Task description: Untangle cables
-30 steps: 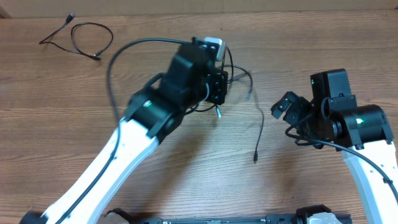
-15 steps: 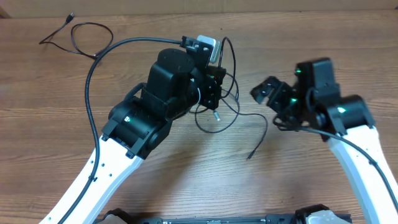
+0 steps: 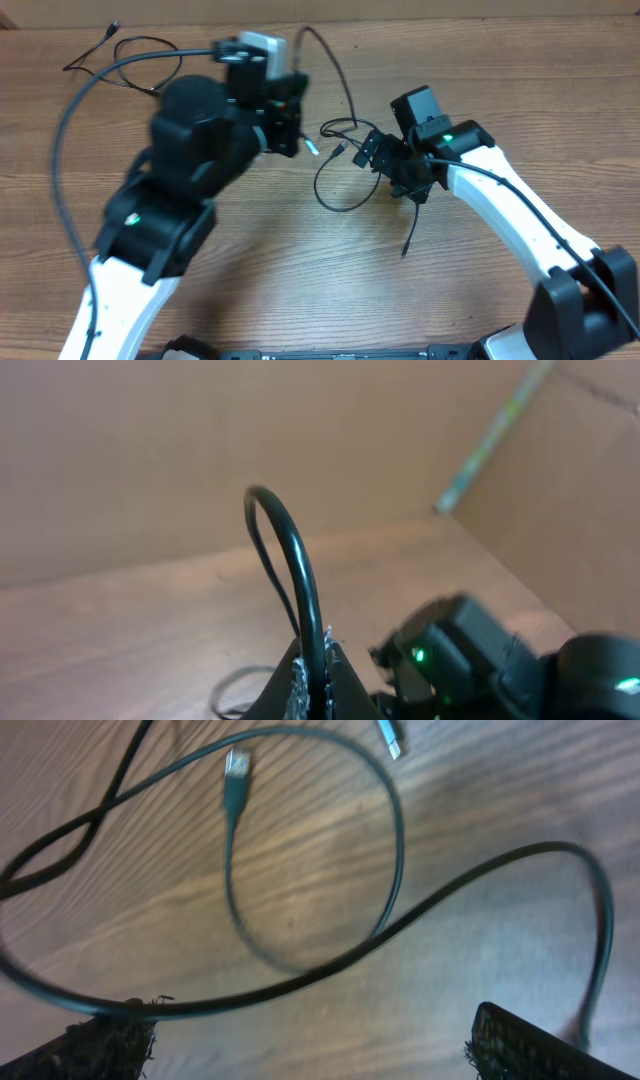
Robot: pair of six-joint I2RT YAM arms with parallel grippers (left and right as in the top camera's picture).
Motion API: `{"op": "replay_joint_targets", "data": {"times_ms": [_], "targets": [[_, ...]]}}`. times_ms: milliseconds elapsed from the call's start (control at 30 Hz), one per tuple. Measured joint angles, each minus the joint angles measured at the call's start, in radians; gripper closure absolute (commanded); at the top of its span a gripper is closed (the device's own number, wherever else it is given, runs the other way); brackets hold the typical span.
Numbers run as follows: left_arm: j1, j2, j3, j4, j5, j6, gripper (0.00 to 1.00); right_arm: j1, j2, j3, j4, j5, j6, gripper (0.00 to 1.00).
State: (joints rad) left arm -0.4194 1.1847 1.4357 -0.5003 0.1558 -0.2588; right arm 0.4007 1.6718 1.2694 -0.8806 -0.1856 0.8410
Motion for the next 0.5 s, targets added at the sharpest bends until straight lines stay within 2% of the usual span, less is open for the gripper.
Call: {"op": "replay_joint_targets", "data": {"times_ms": [233, 500], "targets": [[0.083, -0.124, 0.0, -0.004, 0.008, 0.005, 0.96, -0.001, 0.121, 0.0, 0.106, 0.061, 0.023, 0.0], [0.164, -0.187, 0.0, 0.014, 0.012, 0.029, 0.96, -0.022, 0.157, 0.0, 0.109, 0.212, 0.08, 0.0]]}}
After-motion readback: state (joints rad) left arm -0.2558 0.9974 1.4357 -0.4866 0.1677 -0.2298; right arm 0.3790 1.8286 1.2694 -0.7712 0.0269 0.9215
